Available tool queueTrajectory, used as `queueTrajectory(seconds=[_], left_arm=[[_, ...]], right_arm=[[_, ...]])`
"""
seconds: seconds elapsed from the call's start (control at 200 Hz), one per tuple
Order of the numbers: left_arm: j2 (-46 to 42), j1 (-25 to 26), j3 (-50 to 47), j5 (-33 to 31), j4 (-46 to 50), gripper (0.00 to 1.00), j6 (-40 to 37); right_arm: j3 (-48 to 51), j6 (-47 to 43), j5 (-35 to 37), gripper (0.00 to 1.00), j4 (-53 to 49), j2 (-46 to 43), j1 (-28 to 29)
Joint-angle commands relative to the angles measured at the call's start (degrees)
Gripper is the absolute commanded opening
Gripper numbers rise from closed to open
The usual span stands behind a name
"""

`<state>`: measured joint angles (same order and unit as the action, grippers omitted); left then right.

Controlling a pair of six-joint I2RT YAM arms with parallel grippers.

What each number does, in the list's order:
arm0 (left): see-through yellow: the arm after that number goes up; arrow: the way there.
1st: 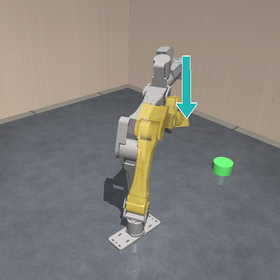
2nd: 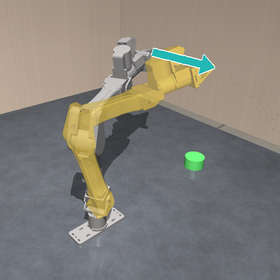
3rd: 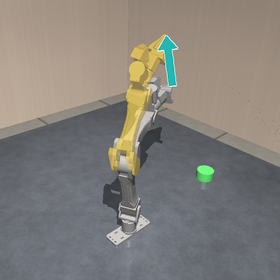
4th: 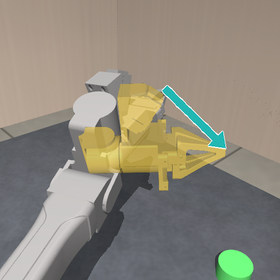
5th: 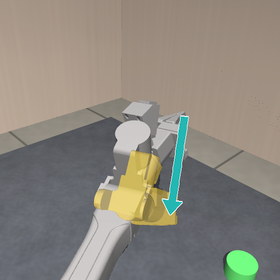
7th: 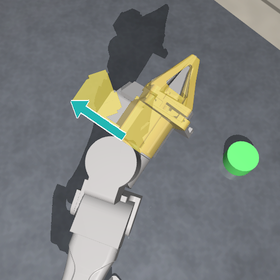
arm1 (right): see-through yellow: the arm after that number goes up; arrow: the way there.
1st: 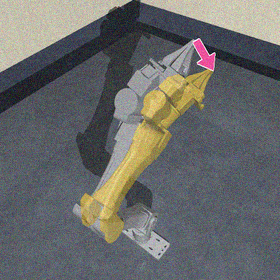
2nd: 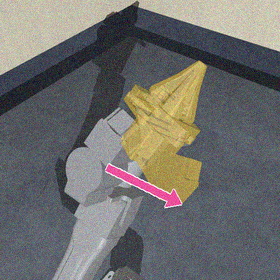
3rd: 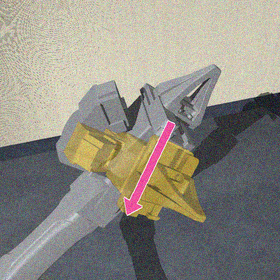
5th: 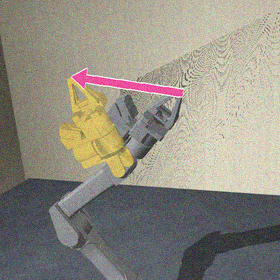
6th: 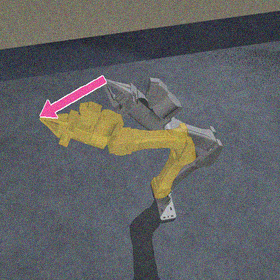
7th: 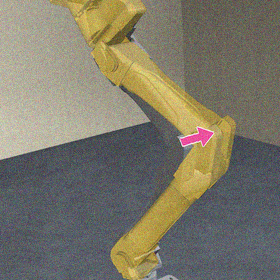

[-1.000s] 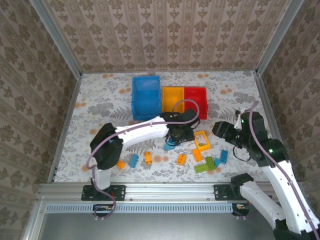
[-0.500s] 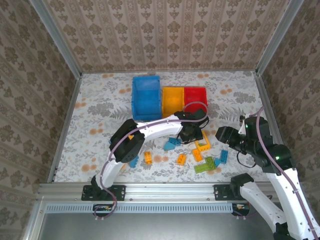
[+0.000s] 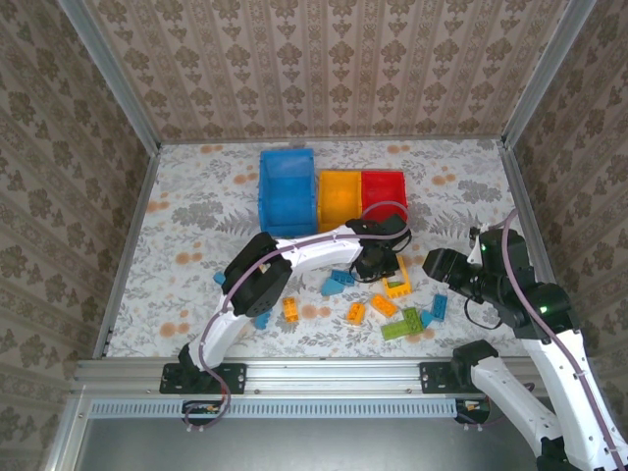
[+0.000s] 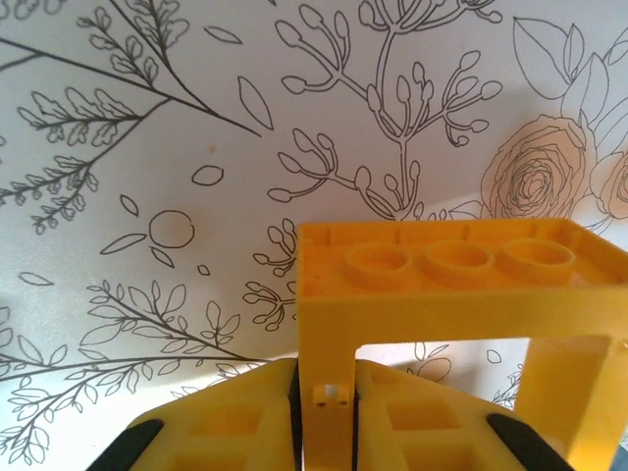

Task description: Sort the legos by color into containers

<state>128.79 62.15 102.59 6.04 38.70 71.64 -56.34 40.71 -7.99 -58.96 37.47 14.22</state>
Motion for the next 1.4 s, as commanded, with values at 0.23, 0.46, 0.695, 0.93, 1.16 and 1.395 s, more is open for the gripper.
queueTrajectory(seconds=[0.23,0.46,0.695,0.93,1.16,1.395], left_arm=[[-4.9,-0.4,2.6,-4.0,2.6,0.15,-3.9],[-12.9,-0.8,2.4,-8.9,6.3,0.15,-7.1],[-23.4,-6.1,-0.6,-15.1,14.0,0.16,-14.2],[-27.7,-19.4,-0.7,-16.2,20.6,0.16,-26.3],[-21.9,-31.1,4.5,-15.0,22.4,0.15,-35.0],[-10.0,-35.7,16.8,-15.5,24.5,0.14,-39.4]], right_arm=[[0.5,-1.4,0.2,0.65,0.0,-0.7,0.4],[-3.2,-3.6,-0.3,0.65,1.7,0.6,0.4],[-5.6,-6.5,-5.7,0.63,10.3,6.1,1.5],[-11.0,-8.1,7.6,0.62,20.6,18.2,20.2],[-18.8,-14.1,26.2,0.62,33.0,34.4,39.5],[-24.3,-19.1,34.3,0.62,38.7,46.2,45.3]])
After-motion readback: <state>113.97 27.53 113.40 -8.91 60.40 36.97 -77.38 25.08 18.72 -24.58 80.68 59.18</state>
